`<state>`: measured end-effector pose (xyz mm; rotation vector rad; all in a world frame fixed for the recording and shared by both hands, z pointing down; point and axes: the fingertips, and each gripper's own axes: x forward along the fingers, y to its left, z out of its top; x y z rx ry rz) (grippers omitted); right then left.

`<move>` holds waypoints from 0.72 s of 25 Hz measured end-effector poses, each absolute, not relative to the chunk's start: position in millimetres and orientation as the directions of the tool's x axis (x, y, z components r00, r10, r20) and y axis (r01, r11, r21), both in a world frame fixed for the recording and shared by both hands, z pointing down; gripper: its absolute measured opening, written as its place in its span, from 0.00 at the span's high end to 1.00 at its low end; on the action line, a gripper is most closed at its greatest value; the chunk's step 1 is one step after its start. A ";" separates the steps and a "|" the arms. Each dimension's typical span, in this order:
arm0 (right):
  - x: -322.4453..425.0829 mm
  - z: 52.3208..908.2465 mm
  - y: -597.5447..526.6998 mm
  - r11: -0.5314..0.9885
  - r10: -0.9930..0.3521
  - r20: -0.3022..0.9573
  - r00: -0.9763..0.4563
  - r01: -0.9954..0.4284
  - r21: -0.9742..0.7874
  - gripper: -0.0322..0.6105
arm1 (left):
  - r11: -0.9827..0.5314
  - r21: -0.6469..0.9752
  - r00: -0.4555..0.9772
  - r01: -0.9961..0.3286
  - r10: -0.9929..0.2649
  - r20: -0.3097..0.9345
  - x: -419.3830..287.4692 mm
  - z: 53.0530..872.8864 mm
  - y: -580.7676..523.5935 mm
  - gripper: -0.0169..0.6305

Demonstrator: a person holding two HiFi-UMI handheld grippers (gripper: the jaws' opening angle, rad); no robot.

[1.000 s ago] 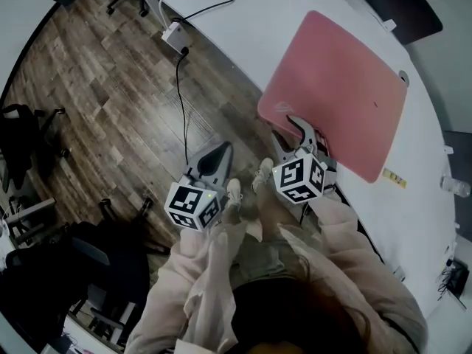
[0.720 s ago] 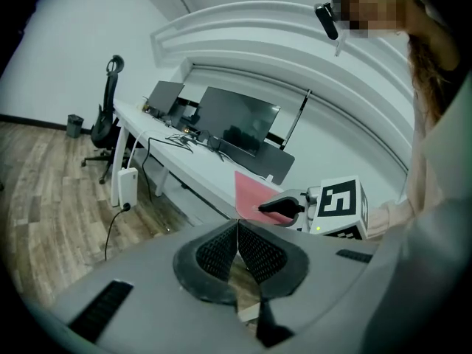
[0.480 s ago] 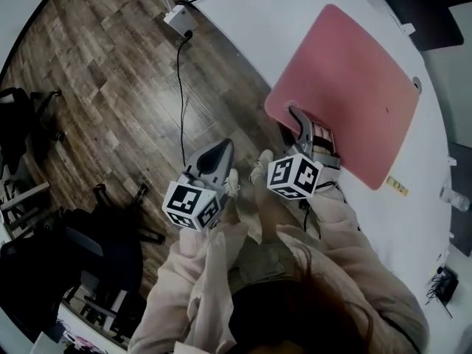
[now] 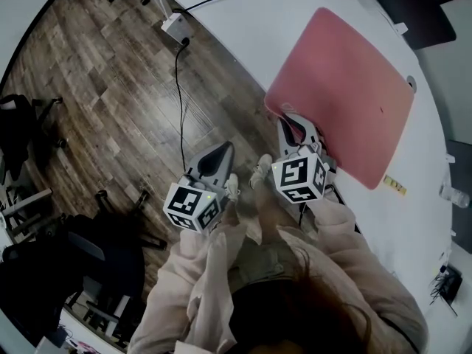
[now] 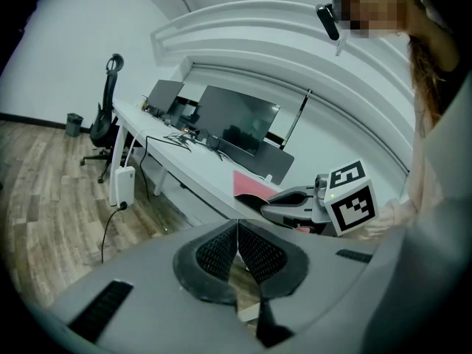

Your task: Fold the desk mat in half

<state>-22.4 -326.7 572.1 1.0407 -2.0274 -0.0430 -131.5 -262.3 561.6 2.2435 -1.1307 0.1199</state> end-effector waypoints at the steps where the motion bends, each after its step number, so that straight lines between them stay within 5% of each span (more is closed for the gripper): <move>1: -21.8 570.3 -326.8 0.654 -0.686 0.660 -0.307 -0.657 0.374 0.90 | -0.449 0.482 0.633 -0.752 -0.696 0.339 -130.5 559.7 -262.0 0.93; 18: 10.2 509.1 -337.2 0.490 -0.793 0.541 -0.280 -0.820 0.294 0.90 | -0.570 0.447 0.715 -0.689 -0.634 0.293 -111.5 526.2 -255.6 0.93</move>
